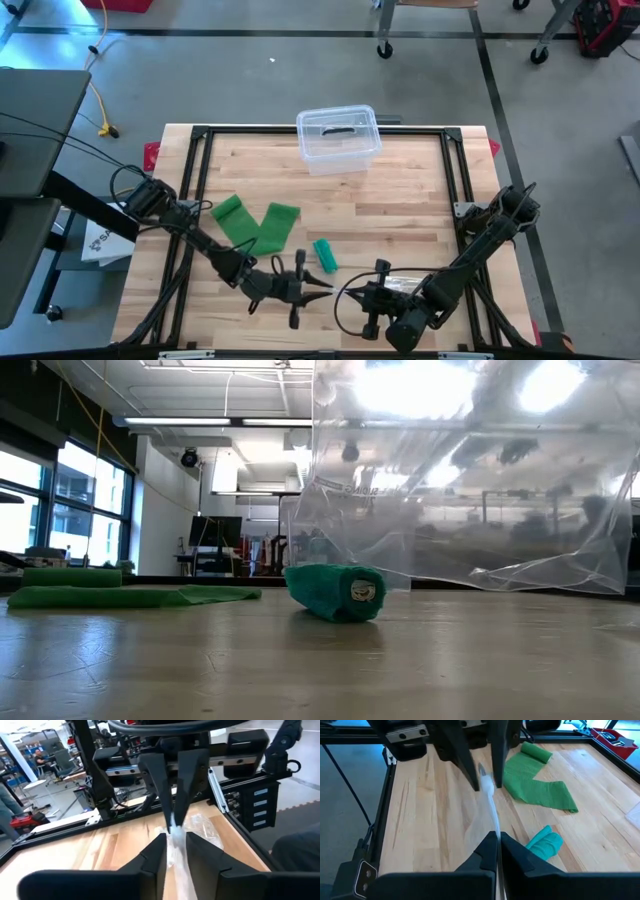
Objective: Roll bandage
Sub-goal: Open the transparent zip bag
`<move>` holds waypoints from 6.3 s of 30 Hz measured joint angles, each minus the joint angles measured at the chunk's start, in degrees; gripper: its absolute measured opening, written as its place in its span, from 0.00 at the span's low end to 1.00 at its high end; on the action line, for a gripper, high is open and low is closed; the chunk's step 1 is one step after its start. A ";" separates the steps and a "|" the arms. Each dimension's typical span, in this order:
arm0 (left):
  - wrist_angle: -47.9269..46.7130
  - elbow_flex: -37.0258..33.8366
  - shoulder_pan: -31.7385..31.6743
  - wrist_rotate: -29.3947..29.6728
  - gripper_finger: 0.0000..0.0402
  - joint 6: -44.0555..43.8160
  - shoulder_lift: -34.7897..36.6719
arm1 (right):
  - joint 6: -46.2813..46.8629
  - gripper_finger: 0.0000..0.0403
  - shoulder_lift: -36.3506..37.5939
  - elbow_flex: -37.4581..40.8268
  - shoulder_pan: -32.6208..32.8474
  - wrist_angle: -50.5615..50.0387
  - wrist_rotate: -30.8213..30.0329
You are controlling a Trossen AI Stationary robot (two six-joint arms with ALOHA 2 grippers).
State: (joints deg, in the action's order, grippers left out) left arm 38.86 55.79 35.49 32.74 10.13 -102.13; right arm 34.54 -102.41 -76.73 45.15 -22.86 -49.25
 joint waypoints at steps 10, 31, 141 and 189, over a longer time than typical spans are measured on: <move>0.48 0.01 -1.04 -4.41 0.03 -0.46 -0.02 | 0.00 0.00 0.02 0.00 -0.09 0.43 0.00; -5.03 0.01 0.28 -2.08 0.24 0.78 2.71 | -0.46 0.00 0.04 0.00 -0.11 0.95 -0.02; -1.23 0.02 -2.98 -8.73 0.02 -3.60 1.11 | -0.02 0.00 0.00 0.00 -0.11 0.90 -0.28; -2.47 0.00 -2.15 -6.55 0.19 -9.61 1.46 | -0.02 0.00 0.00 0.00 -0.11 0.89 -0.29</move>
State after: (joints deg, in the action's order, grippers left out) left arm 36.39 55.79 33.34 26.20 0.52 -100.66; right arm 34.52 -102.41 -76.73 45.04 -21.97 -49.54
